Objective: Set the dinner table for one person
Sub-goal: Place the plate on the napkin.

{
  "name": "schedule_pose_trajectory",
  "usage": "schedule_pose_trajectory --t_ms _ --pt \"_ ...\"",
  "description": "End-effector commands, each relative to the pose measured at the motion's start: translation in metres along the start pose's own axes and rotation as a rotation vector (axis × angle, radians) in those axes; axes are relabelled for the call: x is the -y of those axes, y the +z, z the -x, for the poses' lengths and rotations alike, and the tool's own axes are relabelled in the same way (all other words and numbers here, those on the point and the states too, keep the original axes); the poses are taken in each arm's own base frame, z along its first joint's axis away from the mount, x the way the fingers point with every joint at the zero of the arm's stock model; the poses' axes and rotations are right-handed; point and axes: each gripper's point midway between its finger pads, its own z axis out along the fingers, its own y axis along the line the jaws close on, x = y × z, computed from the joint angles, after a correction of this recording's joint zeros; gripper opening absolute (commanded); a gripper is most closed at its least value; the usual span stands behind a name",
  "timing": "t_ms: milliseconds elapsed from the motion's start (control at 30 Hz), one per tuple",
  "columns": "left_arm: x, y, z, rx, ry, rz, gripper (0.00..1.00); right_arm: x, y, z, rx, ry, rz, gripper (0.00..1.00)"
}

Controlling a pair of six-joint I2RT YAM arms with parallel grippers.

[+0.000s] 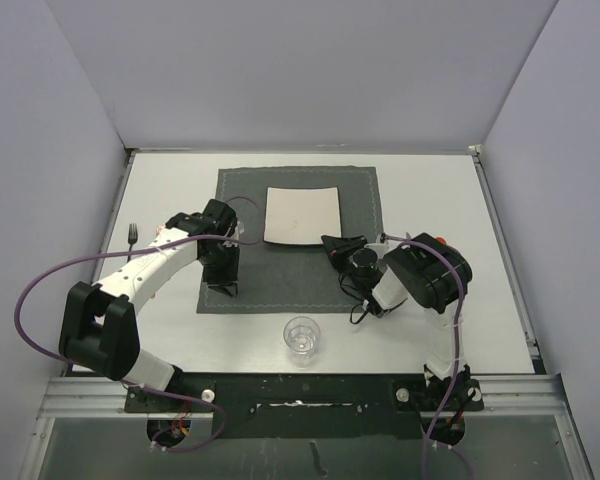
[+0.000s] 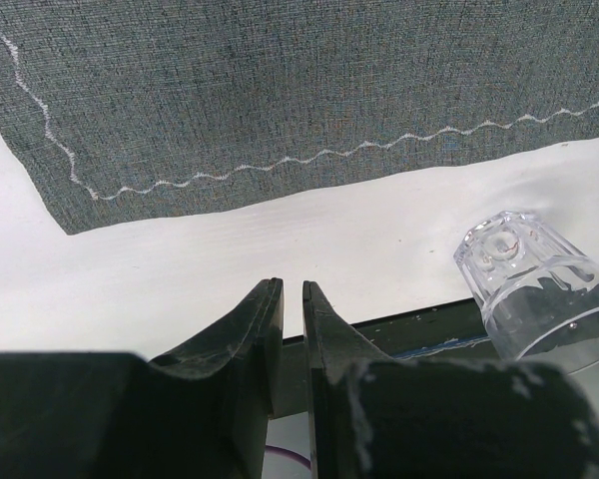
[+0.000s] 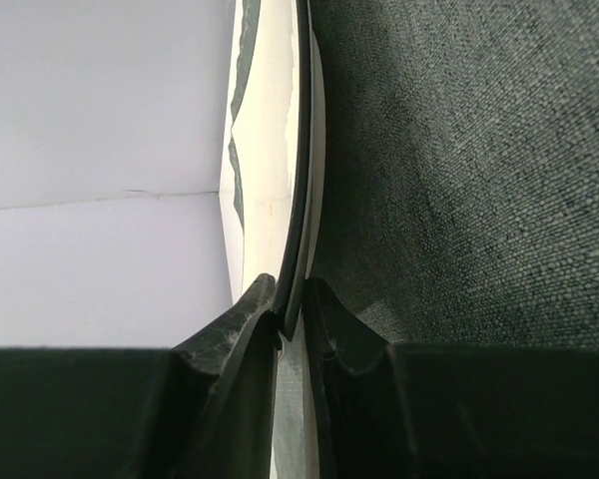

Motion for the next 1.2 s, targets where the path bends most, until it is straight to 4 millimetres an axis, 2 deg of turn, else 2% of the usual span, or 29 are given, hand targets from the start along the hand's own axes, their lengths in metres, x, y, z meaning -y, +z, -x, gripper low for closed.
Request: schedule_pose_trajectory --t_ms 0,267,633,1100,1167 --pt "0.008 -0.005 0.014 0.048 0.0 -0.024 0.13 -0.067 -0.001 0.006 0.023 0.127 0.229 0.0" --pt "0.008 -0.005 0.014 0.047 -0.003 -0.026 0.13 -0.048 -0.004 0.003 0.044 0.171 0.189 0.0" --pt "0.009 -0.005 0.015 0.047 -0.005 -0.026 0.13 -0.032 -0.007 0.003 0.072 0.196 0.152 0.0" --pt "0.01 -0.005 0.015 0.047 -0.008 -0.023 0.14 -0.018 -0.003 -0.006 0.07 0.168 0.101 0.0" --pt "0.01 -0.005 0.015 0.048 -0.008 -0.024 0.14 -0.015 -0.003 -0.007 0.067 0.165 0.092 0.03"
